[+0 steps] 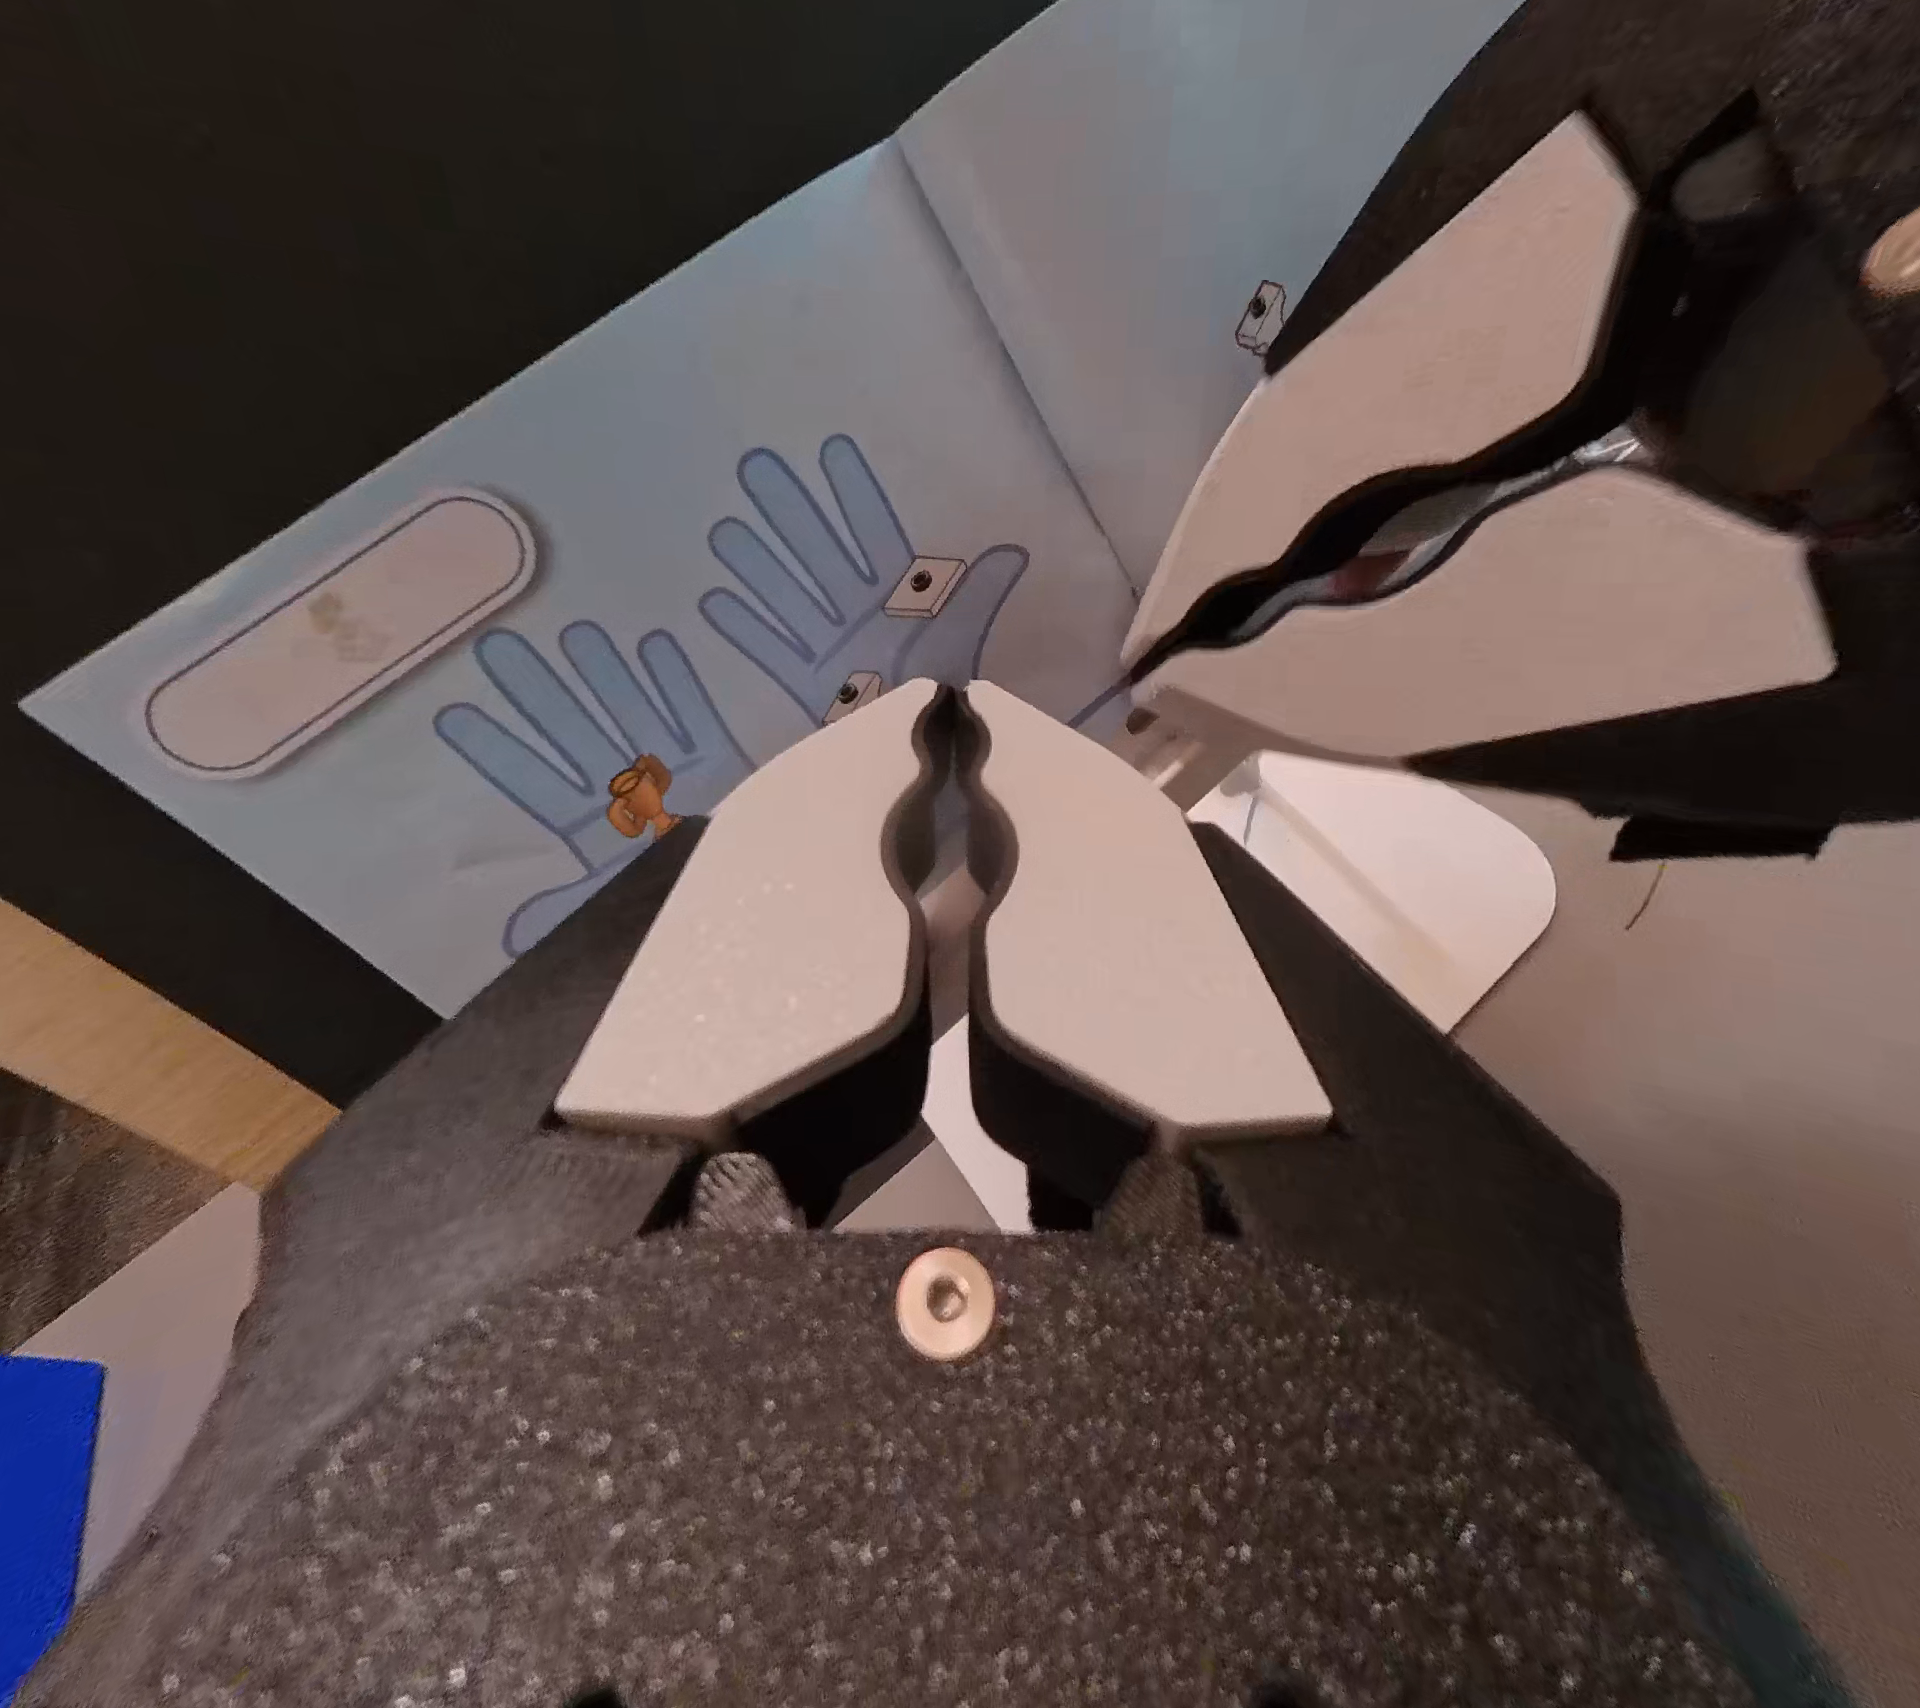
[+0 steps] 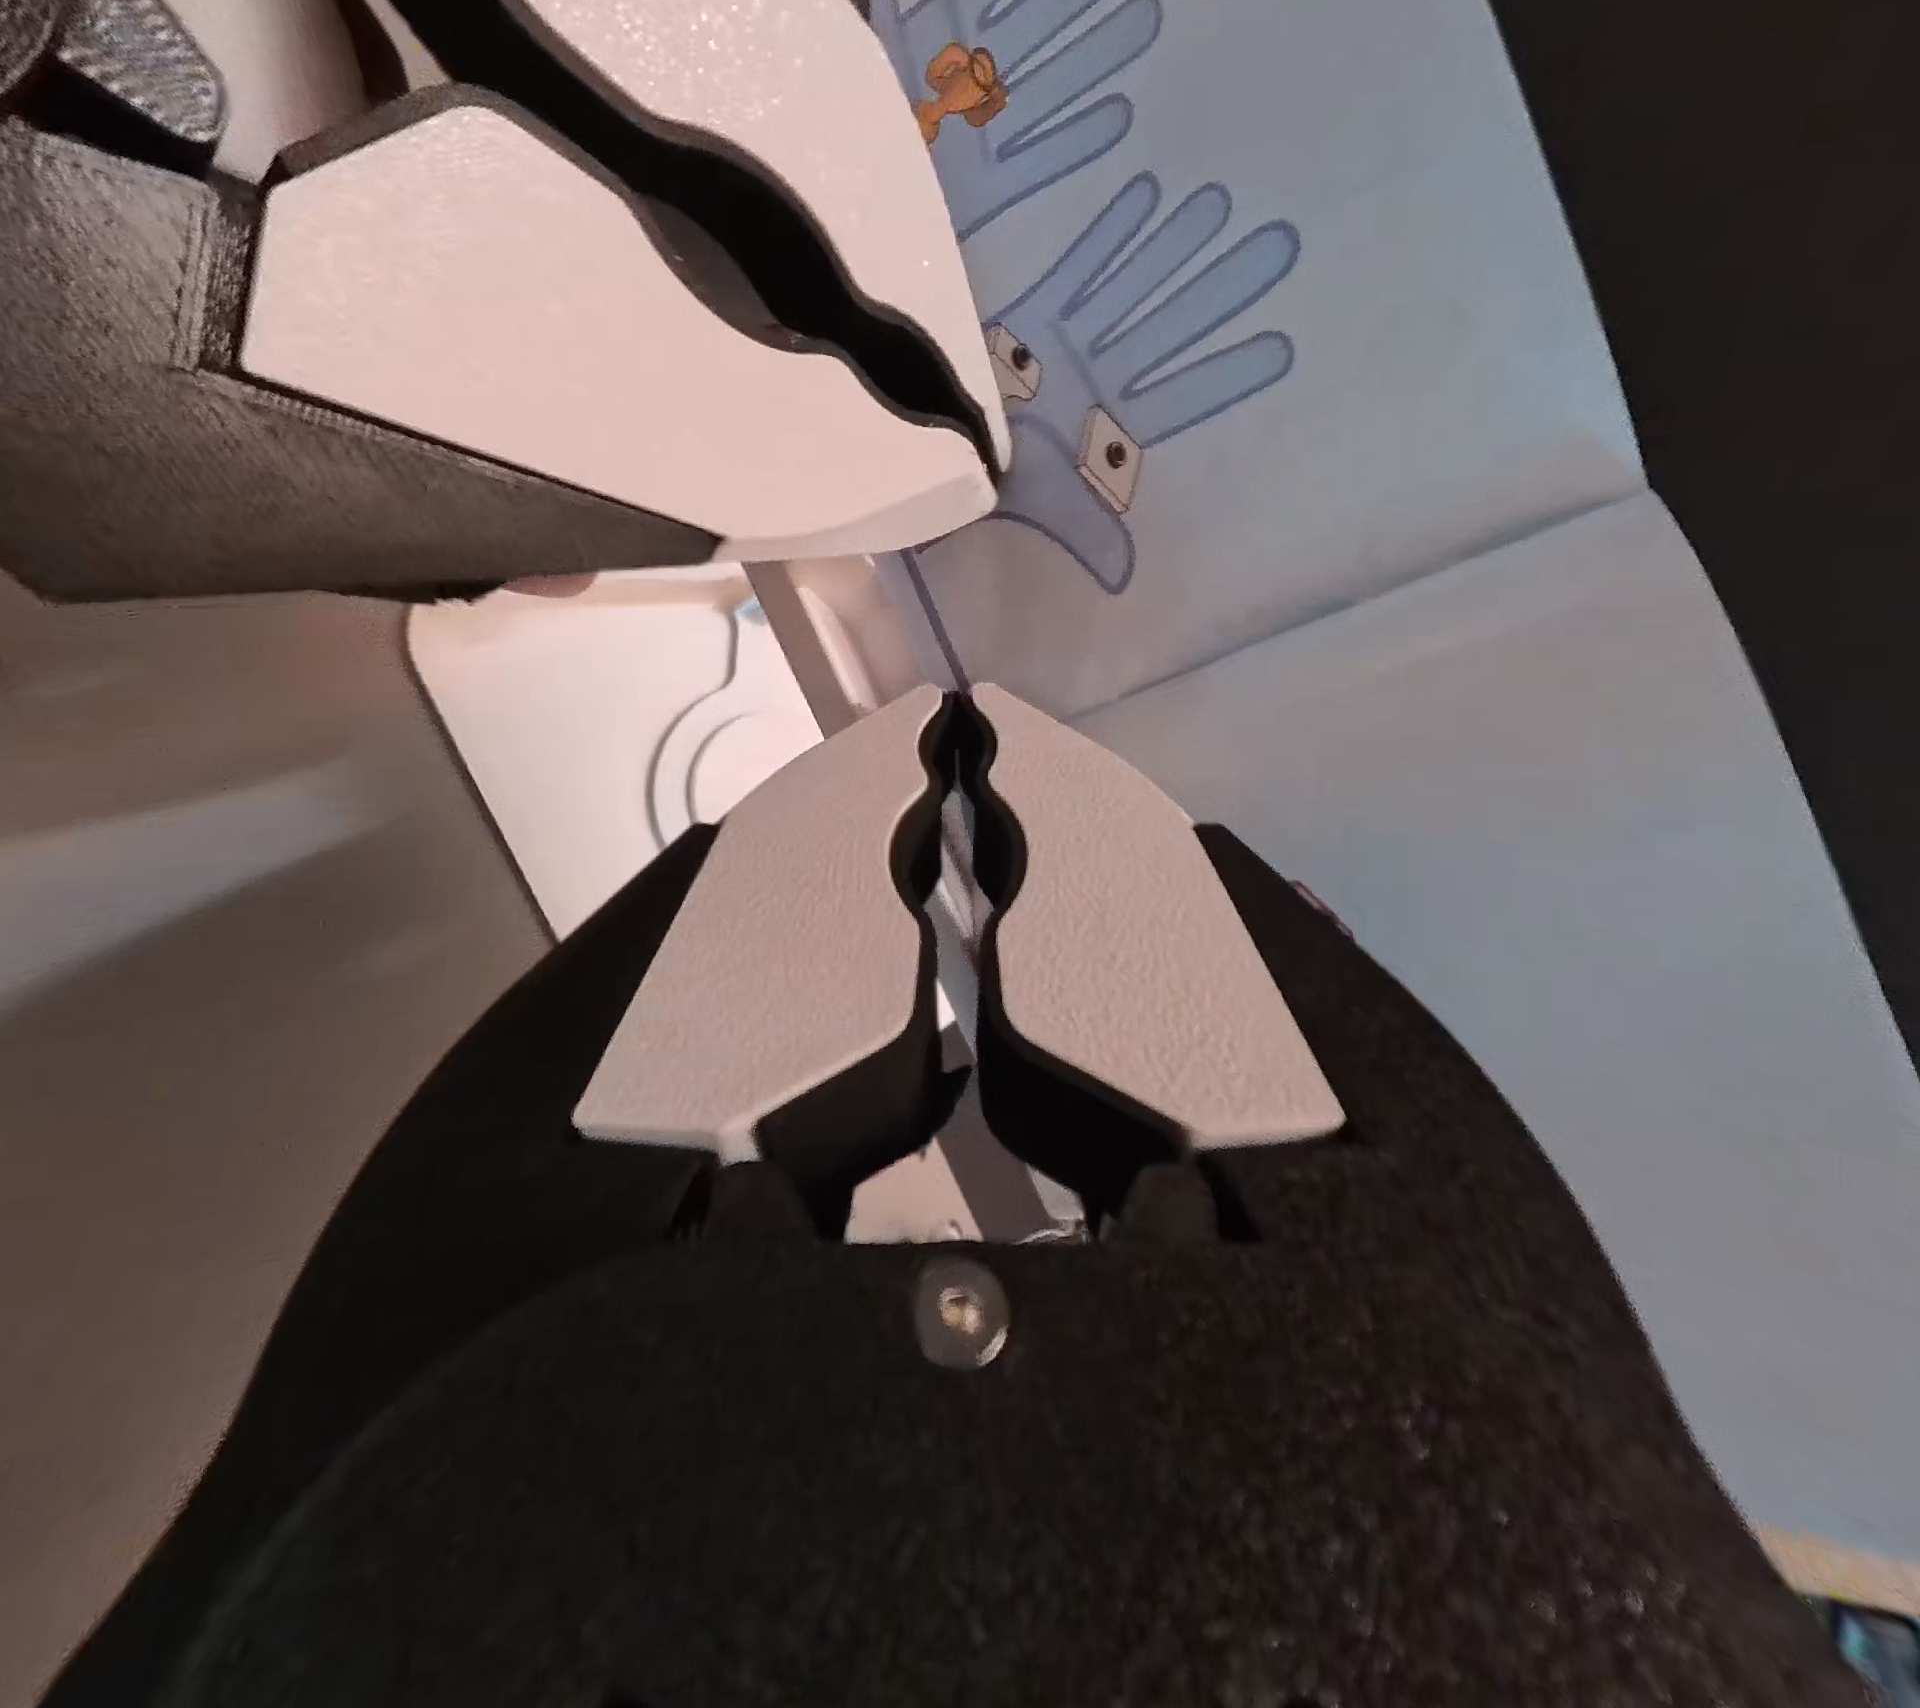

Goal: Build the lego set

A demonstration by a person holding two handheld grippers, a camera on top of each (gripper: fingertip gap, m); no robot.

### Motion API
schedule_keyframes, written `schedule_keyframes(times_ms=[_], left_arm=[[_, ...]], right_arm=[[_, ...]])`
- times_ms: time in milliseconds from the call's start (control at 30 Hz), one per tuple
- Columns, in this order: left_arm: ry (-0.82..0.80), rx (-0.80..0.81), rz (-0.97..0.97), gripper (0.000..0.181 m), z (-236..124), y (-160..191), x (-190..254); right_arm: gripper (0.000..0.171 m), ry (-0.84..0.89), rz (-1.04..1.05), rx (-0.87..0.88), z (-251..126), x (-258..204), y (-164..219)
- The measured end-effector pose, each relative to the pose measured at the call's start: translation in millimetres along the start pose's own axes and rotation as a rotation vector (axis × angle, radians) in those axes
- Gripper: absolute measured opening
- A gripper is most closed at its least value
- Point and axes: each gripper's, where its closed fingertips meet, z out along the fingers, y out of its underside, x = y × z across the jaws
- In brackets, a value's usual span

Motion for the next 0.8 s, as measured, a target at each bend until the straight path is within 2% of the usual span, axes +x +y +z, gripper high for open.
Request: schedule_keyframes(times_ms=[100, 267, 333, 467, 800], left_arm=[[-0.016, -0.022, 0.032, 0.0, 0, 0, 1], [0.0, 0.064, 0.152, 0.0, -2, -35, 29], [0.033, 0.041, 0.176, 0.0, 7, -39, 43], [0.069, -0.096, 0.155, 0.0, 24, -18, 41], [0.105, -0.244, 0.186, 0.0, 8, 8, 24]], right_arm=[[0.0, 0.071, 0.043, 0.103, -17, 20, -1], [0.0, 0.102, 0.069, 0.108, -20, 28, 13], [0.0, 0.104, 0.085, 0.109, -19, 28, 13], [0.0, 0.069, 0.16, 0.115, -17, 28, 14], [0.0, 0.06, 0.139, 0.069, -16, 24, 19]])
